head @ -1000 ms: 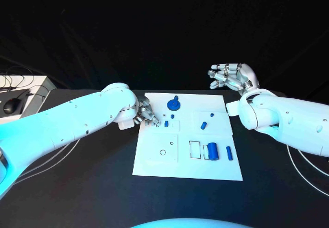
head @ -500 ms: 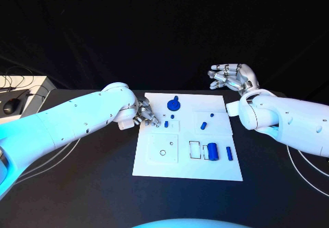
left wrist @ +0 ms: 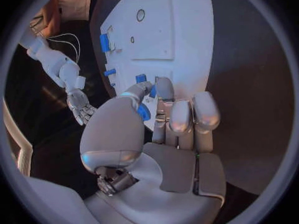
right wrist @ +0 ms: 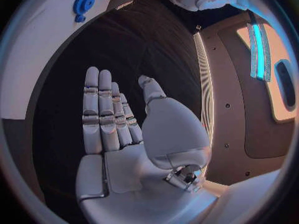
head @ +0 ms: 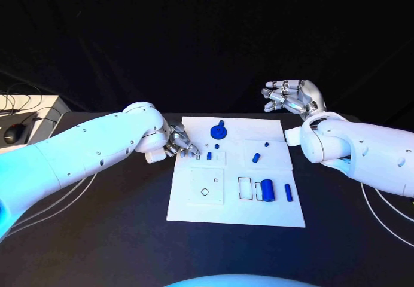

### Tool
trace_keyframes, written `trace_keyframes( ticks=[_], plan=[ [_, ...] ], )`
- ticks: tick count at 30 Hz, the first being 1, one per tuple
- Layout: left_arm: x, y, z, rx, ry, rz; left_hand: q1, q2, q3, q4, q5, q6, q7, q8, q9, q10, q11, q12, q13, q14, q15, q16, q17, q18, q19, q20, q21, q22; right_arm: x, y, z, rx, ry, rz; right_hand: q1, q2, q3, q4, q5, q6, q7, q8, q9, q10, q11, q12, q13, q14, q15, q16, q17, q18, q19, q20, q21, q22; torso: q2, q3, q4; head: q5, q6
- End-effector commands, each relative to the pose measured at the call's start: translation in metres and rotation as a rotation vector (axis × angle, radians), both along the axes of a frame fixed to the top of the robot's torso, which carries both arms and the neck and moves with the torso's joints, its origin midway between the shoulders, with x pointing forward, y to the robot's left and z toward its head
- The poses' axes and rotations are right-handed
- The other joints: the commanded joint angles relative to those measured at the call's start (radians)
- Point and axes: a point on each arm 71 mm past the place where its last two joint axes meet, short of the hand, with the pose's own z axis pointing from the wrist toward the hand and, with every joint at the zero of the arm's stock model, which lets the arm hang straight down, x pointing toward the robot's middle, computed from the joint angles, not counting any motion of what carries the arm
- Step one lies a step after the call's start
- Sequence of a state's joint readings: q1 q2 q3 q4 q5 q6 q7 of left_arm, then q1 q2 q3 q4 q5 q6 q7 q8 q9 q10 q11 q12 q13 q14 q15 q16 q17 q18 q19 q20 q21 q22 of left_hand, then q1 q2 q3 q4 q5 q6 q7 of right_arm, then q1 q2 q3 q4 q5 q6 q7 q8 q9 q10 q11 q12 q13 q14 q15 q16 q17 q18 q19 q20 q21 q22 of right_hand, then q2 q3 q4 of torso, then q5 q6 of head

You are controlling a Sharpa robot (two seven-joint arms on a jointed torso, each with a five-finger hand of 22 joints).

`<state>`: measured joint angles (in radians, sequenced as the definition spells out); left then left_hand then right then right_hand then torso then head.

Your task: Assemble the parts on the task board

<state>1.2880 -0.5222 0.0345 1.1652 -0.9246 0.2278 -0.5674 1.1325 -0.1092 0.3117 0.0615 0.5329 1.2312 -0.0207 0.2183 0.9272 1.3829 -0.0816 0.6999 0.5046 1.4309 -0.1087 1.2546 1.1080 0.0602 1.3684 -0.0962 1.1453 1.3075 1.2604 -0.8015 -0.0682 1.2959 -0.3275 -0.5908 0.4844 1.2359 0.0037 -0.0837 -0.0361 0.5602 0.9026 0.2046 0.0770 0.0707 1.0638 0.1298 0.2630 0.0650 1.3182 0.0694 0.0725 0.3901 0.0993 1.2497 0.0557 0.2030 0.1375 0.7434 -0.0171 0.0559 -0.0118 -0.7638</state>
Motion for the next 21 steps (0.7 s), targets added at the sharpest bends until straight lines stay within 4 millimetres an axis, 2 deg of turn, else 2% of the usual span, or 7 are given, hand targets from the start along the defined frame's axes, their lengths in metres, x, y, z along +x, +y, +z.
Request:
trace_keyframes(
  ticks=[1, 7, 21],
  plan=[
    [-0.0043, -0.0018, 0.0008, -0.040, 0.054, 0.002, 0.013, 0.032, 0.131, -0.141, 0.005, 0.003, -0.006, 0.002, 0.001, 0.008, -0.001, 0.006, -0.001, 0.001, 0.003, 0.007, 0.002, -0.001, 0.004, -0.005, 0.004, 0.045, -0.0003, 0.0009, 0.0002, -0.001, -0.007, 0.018, 0.007, 0.003, 0.001, -0.003, 0.003, -0.003, 0.004, 0.000, -0.001, -0.006, 0.001, -0.005, -0.001, -0.009, -0.001, -0.003, -0.001, 0.012, -0.003, 0.000, 0.003, -0.001, -0.002, 0.0001, 0.0012, 0.001, -0.001],
    [-0.0076, -0.0004, 0.0021, -0.053, 0.077, 0.005, -0.037, 0.056, 0.153, -0.186, 0.005, 0.006, -0.008, 0.003, 0.005, 0.011, -0.003, 0.008, -0.001, 0.003, 0.002, 0.012, 0.006, -0.002, 0.006, -0.007, 0.008, 0.047, -0.0004, 0.0003, -0.0003, -0.002, -0.006, 0.017, 0.008, 0.003, 0.002, -0.005, 0.004, -0.004, 0.004, 0.000, -0.001, -0.006, 0.001, -0.005, -0.001, -0.010, -0.001, -0.004, -0.002, 0.012, -0.003, 0.000, 0.004, -0.001, -0.001, -0.0010, 0.0008, 0.003, 0.001],
    [-0.0064, -0.0063, 0.0000, -0.048, 0.085, 0.021, -0.057, 0.071, 0.157, -0.200, 0.002, 0.005, -0.007, 0.004, 0.008, 0.009, -0.002, 0.009, 0.001, 0.002, 0.002, 0.011, 0.004, -0.002, 0.006, -0.007, 0.009, 0.047, -0.0002, 0.0015, -0.0012, -0.002, -0.003, 0.020, 0.009, 0.003, 0.003, -0.006, 0.003, -0.004, 0.005, 0.000, -0.001, -0.007, 0.001, -0.006, -0.001, -0.010, -0.001, -0.003, -0.002, 0.012, -0.004, 0.000, 0.004, -0.001, 0.000, 0.0000, -0.0007, 0.009, 0.002]
  ],
)
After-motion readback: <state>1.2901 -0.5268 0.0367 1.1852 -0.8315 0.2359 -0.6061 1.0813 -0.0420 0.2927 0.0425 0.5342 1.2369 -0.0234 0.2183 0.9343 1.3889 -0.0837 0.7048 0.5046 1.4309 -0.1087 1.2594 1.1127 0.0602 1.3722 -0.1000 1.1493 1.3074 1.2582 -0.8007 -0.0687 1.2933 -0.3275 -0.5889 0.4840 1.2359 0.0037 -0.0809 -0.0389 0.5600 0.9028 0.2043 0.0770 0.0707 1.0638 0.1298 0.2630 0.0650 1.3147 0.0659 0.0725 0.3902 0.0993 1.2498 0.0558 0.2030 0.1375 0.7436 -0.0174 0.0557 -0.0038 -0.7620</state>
